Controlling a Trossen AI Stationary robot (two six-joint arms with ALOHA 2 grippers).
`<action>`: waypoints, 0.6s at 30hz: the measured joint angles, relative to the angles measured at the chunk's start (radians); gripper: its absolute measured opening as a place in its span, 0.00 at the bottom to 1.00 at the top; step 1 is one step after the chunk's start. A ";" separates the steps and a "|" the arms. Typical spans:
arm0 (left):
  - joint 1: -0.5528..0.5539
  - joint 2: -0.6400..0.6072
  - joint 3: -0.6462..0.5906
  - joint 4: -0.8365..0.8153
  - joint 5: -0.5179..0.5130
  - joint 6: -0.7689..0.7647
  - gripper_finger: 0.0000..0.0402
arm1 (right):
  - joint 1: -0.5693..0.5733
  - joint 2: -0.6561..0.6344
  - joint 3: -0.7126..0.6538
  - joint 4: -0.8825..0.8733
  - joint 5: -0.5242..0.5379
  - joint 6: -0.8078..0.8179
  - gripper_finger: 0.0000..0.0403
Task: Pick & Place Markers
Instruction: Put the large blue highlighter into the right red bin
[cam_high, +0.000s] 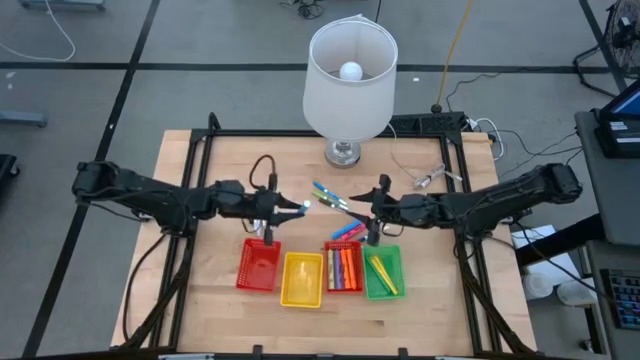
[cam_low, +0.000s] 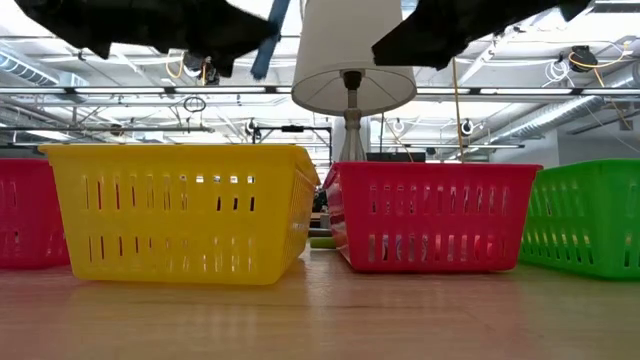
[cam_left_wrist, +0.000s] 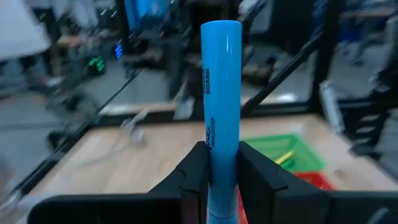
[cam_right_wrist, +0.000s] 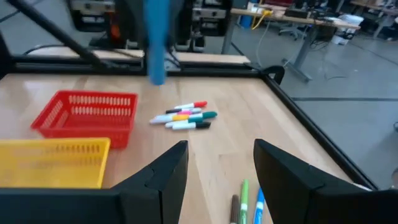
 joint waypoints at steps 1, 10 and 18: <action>0.001 0.017 0.002 0.025 0.015 -0.003 0.16 | -0.007 0.021 0.000 0.035 0.000 -0.003 0.42; -0.049 0.115 0.039 0.020 0.038 0.021 0.16 | -0.063 0.205 0.000 0.390 -0.168 -0.072 0.42; -0.056 0.119 0.040 0.015 0.015 0.030 0.16 | -0.030 0.255 0.000 0.582 -0.317 -0.081 0.42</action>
